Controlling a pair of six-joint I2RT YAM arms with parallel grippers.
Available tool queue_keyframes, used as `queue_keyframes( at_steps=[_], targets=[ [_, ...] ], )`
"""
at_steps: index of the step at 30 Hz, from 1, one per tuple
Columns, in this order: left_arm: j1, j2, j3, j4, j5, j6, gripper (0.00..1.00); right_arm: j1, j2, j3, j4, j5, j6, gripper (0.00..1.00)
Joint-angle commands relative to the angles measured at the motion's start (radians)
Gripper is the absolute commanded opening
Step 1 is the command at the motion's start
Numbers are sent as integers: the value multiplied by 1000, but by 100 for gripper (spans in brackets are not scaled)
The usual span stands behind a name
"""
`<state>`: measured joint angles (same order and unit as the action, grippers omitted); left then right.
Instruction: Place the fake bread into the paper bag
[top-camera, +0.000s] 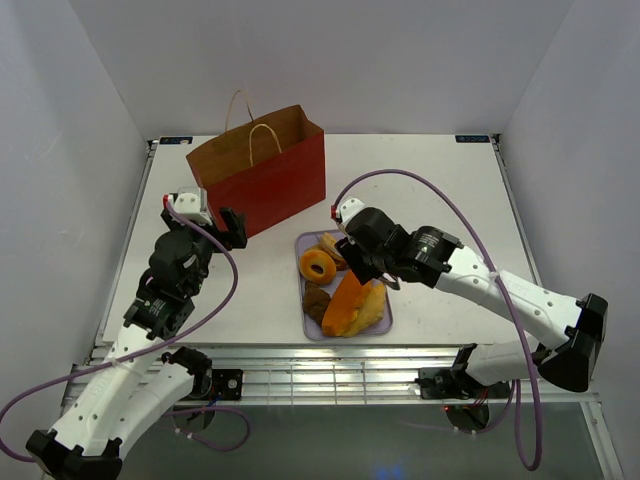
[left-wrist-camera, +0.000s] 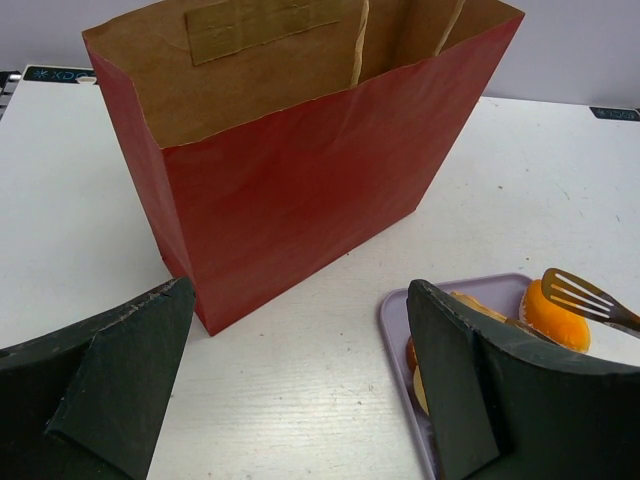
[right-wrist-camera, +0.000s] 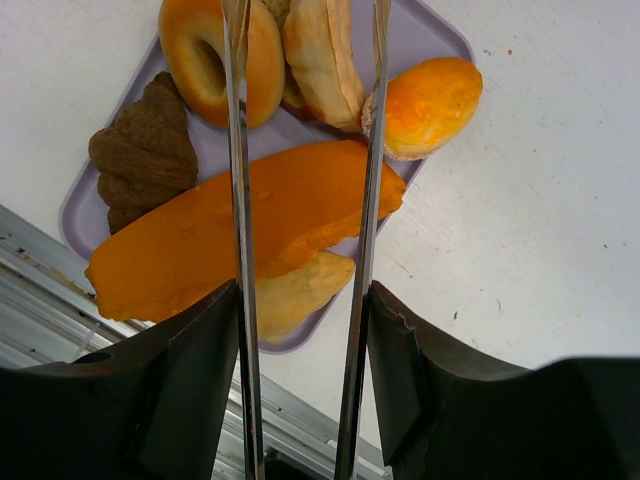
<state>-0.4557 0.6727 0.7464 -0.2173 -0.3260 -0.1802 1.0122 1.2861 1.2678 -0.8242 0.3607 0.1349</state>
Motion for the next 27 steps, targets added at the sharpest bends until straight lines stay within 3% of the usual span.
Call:
queue_keyframes(
  at_steps=[1,27],
  targets=[
    [-6,2,5,-4,-5,10,98,9,9,44,-3,66,-18,56],
    [-6,-2,7,-5,10,12,98,6,93,-68,109,49,-14,54]
  ],
)
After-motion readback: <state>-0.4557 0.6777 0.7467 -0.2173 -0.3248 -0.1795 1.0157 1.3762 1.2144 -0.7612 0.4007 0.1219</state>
